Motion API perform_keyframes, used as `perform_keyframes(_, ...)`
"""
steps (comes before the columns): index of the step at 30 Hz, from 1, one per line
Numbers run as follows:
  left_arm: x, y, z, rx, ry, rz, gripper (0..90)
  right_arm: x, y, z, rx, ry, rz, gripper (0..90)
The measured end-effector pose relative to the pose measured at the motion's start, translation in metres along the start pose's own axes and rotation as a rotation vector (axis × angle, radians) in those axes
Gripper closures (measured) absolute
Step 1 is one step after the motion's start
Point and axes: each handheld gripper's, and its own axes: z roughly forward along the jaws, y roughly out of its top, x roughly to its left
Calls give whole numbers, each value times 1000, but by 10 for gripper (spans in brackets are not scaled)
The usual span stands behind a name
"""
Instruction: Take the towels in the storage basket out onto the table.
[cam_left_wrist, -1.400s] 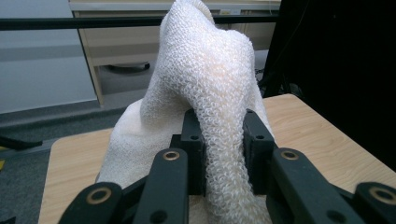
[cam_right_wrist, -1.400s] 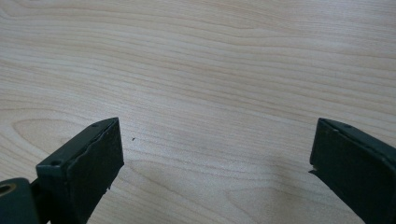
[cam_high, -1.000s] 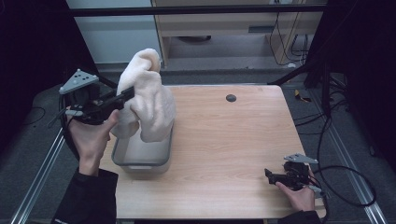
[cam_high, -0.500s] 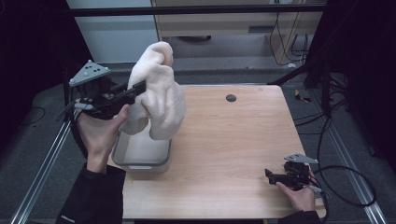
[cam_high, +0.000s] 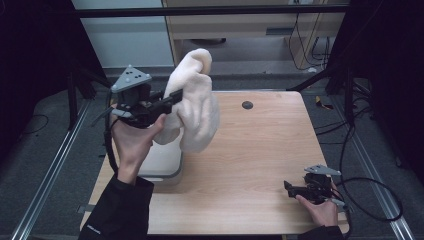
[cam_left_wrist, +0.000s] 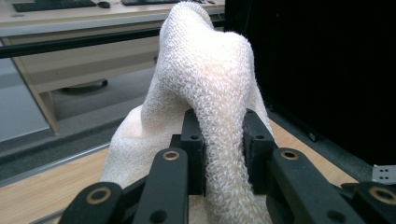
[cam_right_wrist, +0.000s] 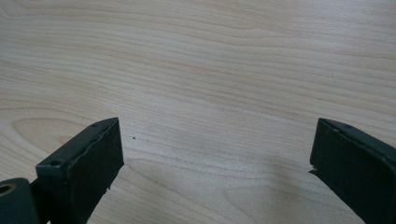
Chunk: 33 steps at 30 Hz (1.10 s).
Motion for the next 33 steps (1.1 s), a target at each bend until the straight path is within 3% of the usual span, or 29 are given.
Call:
perform_keyframes(14,-18,-24,46,43,-72,-12,740,0,0,0,3,1,-3,28)
perform_keyframes(22,-27,-39,66,71,-76,-10,740,1,0,0,10,7,2,28)
perform_keyframes(33,-28,-65,90,115,-83,-27,740,0,-1,0,8,5,-6,36)
